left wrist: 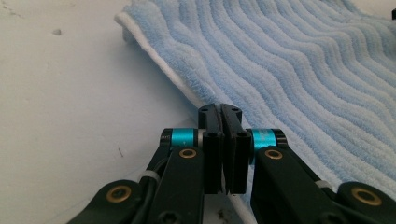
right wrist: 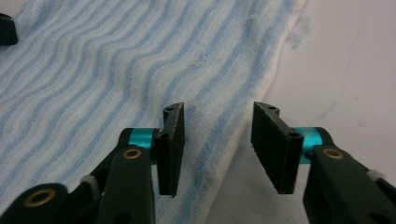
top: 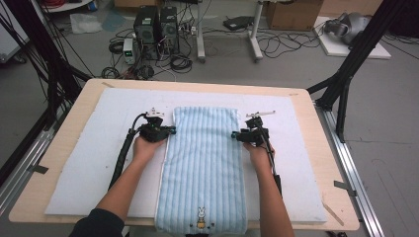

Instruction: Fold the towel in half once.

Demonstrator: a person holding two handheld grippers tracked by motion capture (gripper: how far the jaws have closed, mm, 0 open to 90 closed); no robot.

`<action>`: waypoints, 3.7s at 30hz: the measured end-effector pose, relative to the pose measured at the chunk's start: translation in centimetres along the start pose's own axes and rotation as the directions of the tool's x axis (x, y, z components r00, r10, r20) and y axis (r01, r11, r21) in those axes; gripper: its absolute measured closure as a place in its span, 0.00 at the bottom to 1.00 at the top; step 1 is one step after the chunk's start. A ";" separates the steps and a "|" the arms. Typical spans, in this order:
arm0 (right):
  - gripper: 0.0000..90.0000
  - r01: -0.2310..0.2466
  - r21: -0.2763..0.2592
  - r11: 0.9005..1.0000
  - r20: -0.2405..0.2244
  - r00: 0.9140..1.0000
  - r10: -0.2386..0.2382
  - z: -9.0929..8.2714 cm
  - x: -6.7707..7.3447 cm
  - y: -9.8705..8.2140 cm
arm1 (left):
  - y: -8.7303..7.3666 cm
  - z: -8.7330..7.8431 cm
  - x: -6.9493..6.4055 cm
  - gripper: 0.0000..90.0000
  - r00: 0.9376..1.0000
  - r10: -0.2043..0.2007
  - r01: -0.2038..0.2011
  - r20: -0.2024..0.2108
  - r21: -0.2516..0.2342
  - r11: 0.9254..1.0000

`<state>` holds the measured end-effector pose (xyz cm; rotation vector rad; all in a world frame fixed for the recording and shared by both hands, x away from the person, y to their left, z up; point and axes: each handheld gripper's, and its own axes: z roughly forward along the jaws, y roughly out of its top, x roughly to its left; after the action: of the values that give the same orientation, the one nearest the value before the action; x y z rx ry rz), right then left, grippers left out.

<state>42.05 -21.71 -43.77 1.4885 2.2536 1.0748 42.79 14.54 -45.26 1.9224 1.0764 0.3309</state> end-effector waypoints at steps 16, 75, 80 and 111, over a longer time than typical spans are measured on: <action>0.97 0.052 -0.014 0.999 0.047 0.998 -0.051 0.1 0.1 1.3 | 1.5 -0.4 1.8 0.97 0.992 -0.120 0.122 0.047 -0.054 0.991; 0.53 0.068 -0.234 0.970 -0.053 0.995 -0.083 -9.0 3.0 -7.5 | -4.7 -8.6 -1.2 0.51 0.994 -0.041 0.058 0.100 -0.169 0.984; 0.53 0.057 -0.243 0.968 -0.048 0.996 -0.070 -9.2 2.8 -7.4 | -2.2 -7.2 0.0 0.55 0.989 -0.096 0.113 0.113 -0.153 0.982; 0.54 0.094 -0.223 0.970 -0.042 0.994 -0.106 -8.2 3.0 -6.6 | -1.3 -2.3 -1.3 0.94 0.993 0.115 -0.115 -0.037 -0.005 0.993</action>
<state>31.50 -24.16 -41.92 1.2587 2.1360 1.3000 39.99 15.09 -44.73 1.9831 0.9891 0.4350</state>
